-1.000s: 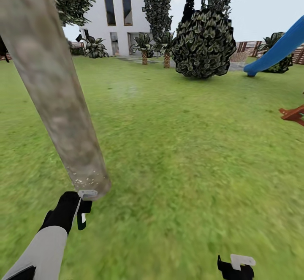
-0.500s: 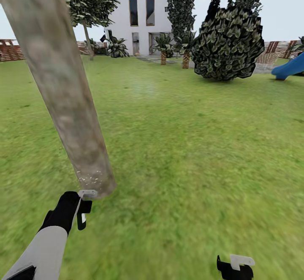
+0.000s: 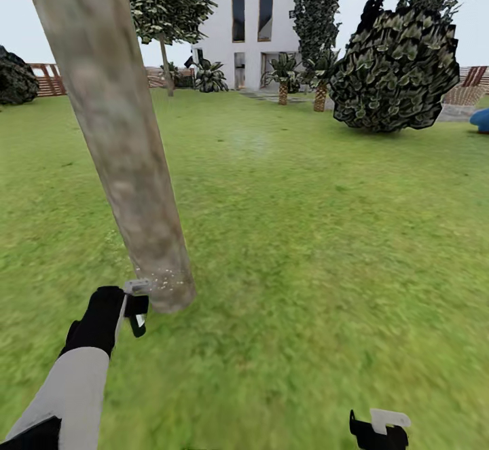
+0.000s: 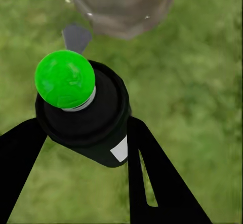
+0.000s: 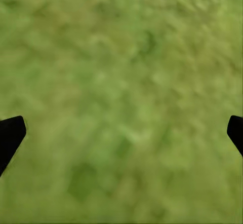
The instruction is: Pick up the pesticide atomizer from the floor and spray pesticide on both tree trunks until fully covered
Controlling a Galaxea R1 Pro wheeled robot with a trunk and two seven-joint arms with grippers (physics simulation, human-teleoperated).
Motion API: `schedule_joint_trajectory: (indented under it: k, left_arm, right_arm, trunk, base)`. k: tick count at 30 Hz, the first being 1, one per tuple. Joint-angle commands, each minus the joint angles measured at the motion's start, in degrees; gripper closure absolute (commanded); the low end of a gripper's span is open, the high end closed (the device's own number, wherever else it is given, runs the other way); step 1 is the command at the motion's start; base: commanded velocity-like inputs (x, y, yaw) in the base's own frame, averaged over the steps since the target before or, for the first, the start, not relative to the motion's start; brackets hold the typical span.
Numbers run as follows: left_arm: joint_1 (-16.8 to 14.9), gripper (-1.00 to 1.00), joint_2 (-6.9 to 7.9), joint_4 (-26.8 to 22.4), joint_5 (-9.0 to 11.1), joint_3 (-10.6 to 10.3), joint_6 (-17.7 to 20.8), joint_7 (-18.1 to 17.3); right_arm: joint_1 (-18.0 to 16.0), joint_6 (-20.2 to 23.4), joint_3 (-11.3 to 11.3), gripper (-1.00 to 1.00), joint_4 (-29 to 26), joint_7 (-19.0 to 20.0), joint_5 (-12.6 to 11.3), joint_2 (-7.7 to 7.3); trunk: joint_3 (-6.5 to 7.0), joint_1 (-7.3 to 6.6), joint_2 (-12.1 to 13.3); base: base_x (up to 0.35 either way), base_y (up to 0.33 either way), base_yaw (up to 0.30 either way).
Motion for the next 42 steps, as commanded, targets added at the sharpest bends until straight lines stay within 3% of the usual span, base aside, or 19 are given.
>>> schedule_joint_trajectory:
  k: [1, 3, 5, 10, 34, 42]
  left_arm:
    - [-0.8, 1.0, 0.18, 0.02, -0.22, -0.03, 1.63, -0.46]
    - [-1.17, 1.0, 1.07, -0.15, -0.08, -0.11, 2.92, -0.35]
    - [-1.17, 1.0, 3.48, -0.3, 0.03, -0.26, 3.51, -0.25]
    - [-0.93, 1.0, 3.51, -0.31, 0.09, -1.54, 3.56, -0.24]
    - [-1.15, 1.0, 3.48, -0.44, 0.03, -1.49, 3.56, -0.24]
    - [-1.34, 1.0, 3.78, -0.58, 0.03, -1.49, 3.56, -0.15]
  right_arm:
    - [-0.05, -0.16, -0.31, -1.0, 0.09, -0.33, 0.61, -0.02]
    - [-0.05, -0.16, -0.31, -1.0, 0.09, -0.33, 0.61, -0.02]
    - [-0.05, -0.16, -0.31, -1.0, 0.09, -0.33, 0.61, -0.03]
    - [-0.05, -0.16, -0.31, -1.0, 0.0, -0.33, 0.58, -0.19]
    - [-0.05, -0.16, -0.31, -1.0, 0.17, -0.33, 0.61, -0.19]
    - [-0.05, -0.16, -0.31, -1.0, 0.17, -0.33, 0.61, -0.14]
  trunk:
    - [-0.06, -0.01, -0.02]
    - [-0.06, -0.01, -0.02]
    - [-0.06, -0.01, -0.02]
    - [-0.06, -0.01, -0.02]
    - [-0.06, -0.01, -0.02]
    - [-0.01, -0.01, -0.02]
  base:
    - [0.0, 0.0, 0.277]
    - [0.0, 0.0, 0.277]
    - [0.0, 0.0, 0.135]
    - [0.051, -0.052, 0.006]
    - [0.104, -0.241, 0.0]
    - [0.001, -0.275, 0.227]
